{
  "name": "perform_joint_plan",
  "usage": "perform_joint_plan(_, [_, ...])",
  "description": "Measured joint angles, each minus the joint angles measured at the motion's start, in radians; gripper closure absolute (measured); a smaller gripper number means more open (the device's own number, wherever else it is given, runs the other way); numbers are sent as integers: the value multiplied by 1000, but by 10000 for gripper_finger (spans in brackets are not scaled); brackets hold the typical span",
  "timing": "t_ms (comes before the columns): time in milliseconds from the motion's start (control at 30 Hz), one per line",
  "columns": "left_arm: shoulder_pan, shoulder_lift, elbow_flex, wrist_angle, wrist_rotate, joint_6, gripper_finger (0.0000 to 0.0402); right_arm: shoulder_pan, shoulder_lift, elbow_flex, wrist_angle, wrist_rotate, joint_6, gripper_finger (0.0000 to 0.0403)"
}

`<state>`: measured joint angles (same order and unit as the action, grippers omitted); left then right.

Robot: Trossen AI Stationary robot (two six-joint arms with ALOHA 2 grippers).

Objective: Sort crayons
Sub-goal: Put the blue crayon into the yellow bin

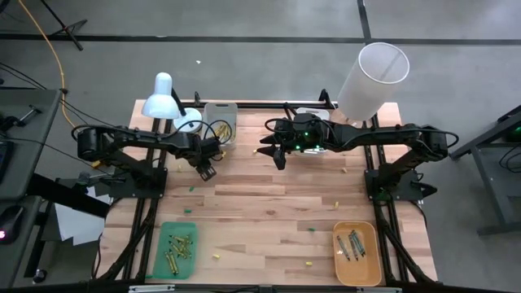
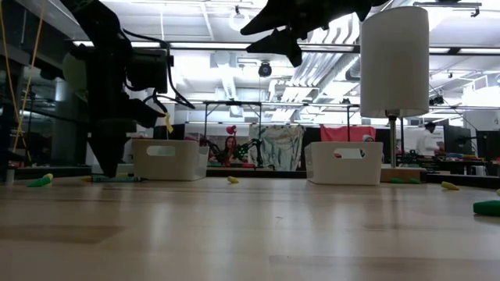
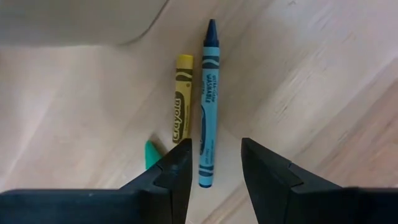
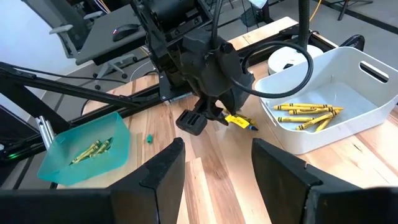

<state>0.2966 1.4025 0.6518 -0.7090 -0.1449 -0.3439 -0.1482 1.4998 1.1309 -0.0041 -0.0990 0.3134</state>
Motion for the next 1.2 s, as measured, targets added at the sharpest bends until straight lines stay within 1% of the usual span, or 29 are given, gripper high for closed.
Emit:
perform_joint_plan(167, [0, 22, 0, -4, 10, 21, 275, 0, 0, 0, 0, 0, 0, 226])
perform_joint_plan(400, [5, 103, 7, -1, 44, 35, 275, 0, 0, 0, 0, -1, 1, 226])
perform_joint_plan(533, [4, 108, 6, -2, 53, 46, 281, 0, 0, 0, 0, -1, 2, 226])
perform_joint_plan(567, [4, 107, 6, -6, 61, 60, 289, 0, 0, 0, 0, -1, 1, 226])
perform_joint_plan(633, [3, 103, 6, -20, 80, 84, 318, 0, 0, 0, 0, -2, 3, 226])
perform_joint_plan(733, [2, 102, 6, -27, 101, 92, 382, 0, 0, 0, 0, -13, 2, 226])
perform_joint_plan(767, [2, 98, 5, -28, 106, 85, 390, 0, 0, 0, 0, -19, 2, 226])
perform_joint_plan(833, [-12, 91, 3, -26, 108, 83, 391, 4, 0, 0, 0, -33, 5, 226])
perform_joint_plan(933, [-52, 45, -2, -17, 106, 61, 398, 16, -16, 0, -15, -66, 7, 226])
perform_joint_plan(1000, [-91, -8, -11, -32, 181, 49, 399, 30, -40, 1, -56, -78, 2, 226])
perform_joint_plan(1033, [-111, -45, -14, -11, 201, 41, 400, 37, -53, 1, -87, -78, 0, 226])
perform_joint_plan(1133, [-170, -181, -53, 140, 220, -20, 401, 66, -102, 1, -206, -74, -5, 226])
perform_joint_plan(1200, [-227, -273, -104, 286, 229, -76, 401, 90, -130, 1, -278, -46, -7, 226])
